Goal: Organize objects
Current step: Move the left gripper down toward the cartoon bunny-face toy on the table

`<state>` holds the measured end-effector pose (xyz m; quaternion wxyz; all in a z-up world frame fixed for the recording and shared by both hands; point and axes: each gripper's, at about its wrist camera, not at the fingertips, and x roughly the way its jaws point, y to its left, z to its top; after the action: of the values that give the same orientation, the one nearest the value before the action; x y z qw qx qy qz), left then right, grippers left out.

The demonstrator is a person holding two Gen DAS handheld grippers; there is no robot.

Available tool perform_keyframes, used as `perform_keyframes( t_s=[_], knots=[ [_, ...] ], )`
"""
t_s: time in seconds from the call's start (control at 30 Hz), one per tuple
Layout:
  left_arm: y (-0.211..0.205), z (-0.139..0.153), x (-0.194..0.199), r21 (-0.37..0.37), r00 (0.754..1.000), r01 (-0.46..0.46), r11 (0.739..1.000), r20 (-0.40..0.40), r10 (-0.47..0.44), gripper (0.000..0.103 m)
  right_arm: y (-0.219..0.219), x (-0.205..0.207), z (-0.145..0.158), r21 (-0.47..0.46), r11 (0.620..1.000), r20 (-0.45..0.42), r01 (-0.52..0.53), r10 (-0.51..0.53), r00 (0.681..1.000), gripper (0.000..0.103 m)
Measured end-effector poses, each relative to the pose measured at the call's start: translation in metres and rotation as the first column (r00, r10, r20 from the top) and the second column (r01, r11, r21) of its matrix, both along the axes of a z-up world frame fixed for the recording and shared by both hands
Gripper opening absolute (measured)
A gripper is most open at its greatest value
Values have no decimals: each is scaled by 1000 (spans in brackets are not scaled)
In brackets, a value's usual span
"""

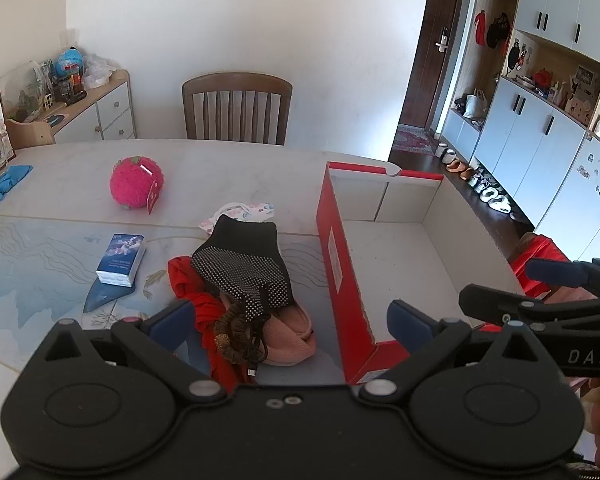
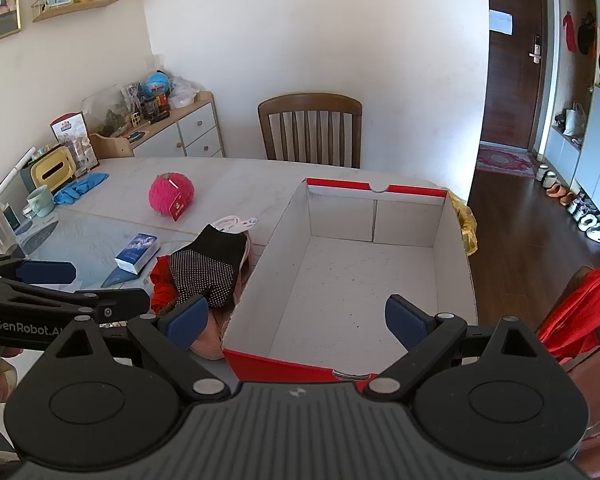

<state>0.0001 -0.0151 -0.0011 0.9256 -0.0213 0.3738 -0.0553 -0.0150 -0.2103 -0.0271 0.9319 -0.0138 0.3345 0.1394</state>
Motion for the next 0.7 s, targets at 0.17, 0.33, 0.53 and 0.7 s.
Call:
perform_keyframes(
  t_s=[0.17, 0.33, 0.53, 0.7],
  knots=[
    [-1, -3, 3, -1, 1000, 3, 1000, -3, -3, 101, 0, 2, 0, -6, 1000, -4, -12, 12, 1000, 96],
    [0, -4, 8, -9, 1000, 8, 1000, -8, -8, 101, -3, 7, 0, -10, 1000, -12, -18, 18, 1000, 96],
    [10, -11, 18, -30, 1000, -16, 999, -24, 15, 100, -11, 18, -3, -20, 999, -25, 34, -34, 999, 96],
    [25, -20, 27, -34, 997, -61, 998, -49, 60, 100, -22, 30, -9, -42, 995, -40, 85, -87, 995, 96]
  ],
)
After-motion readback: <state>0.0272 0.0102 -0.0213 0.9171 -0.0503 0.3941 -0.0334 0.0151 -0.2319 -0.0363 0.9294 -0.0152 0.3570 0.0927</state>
